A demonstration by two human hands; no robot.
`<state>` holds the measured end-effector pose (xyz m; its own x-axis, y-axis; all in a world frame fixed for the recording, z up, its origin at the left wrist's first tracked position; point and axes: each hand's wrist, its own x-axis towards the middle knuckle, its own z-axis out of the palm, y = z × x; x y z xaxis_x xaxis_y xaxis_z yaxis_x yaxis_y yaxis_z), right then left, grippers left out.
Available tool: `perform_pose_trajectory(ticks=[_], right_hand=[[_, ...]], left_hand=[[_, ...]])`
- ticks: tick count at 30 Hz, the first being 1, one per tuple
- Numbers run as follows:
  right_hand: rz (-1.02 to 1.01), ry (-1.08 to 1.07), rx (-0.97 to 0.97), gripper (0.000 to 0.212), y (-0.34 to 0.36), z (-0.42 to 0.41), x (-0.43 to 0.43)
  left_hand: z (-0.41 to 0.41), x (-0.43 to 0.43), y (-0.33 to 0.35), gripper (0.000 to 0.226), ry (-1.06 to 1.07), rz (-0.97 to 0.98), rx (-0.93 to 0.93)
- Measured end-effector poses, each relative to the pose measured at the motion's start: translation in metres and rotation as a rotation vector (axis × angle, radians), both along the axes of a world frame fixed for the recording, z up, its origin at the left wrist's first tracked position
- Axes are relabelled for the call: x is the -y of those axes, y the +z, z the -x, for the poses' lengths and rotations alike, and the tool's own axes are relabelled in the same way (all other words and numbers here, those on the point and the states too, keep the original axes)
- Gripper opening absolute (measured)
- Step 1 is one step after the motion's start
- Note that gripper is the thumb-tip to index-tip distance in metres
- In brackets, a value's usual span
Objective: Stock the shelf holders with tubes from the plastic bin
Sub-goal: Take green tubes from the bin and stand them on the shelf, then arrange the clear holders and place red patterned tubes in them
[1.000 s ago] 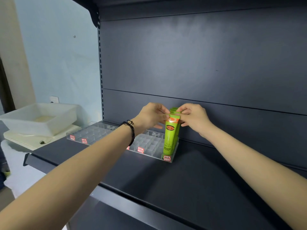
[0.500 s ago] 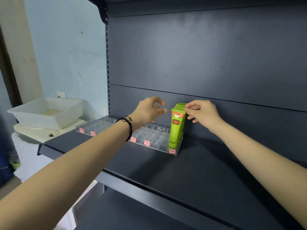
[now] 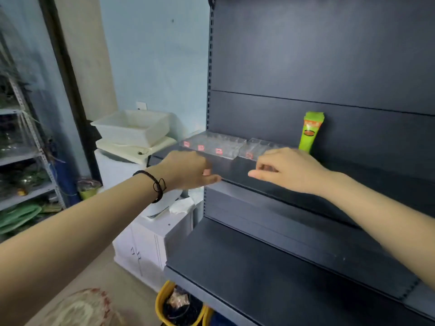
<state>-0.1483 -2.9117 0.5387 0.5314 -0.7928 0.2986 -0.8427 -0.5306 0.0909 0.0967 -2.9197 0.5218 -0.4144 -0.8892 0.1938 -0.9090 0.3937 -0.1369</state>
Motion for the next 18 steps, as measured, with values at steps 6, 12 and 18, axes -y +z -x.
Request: perform_pose_trajectory(ticks=[6, 12, 18], right_hand=[[-0.48, 0.107, -0.248, 0.052, -0.127, -0.095, -0.051], [-0.734, 0.137, -0.352, 0.051, -0.291, -0.136, -0.079], [-0.971, 0.05, -0.304, 0.051, -0.46, -0.126, -0.115]], left_hand=[[-0.085, -0.075, -0.128, 0.055, 0.028, -0.268, 0.168], [-0.122, -0.135, -0.307, 0.065, 0.139, -0.618, 0.103], [-0.1, -0.187, -0.467, 0.063, 0.268, -0.974, -0.051]])
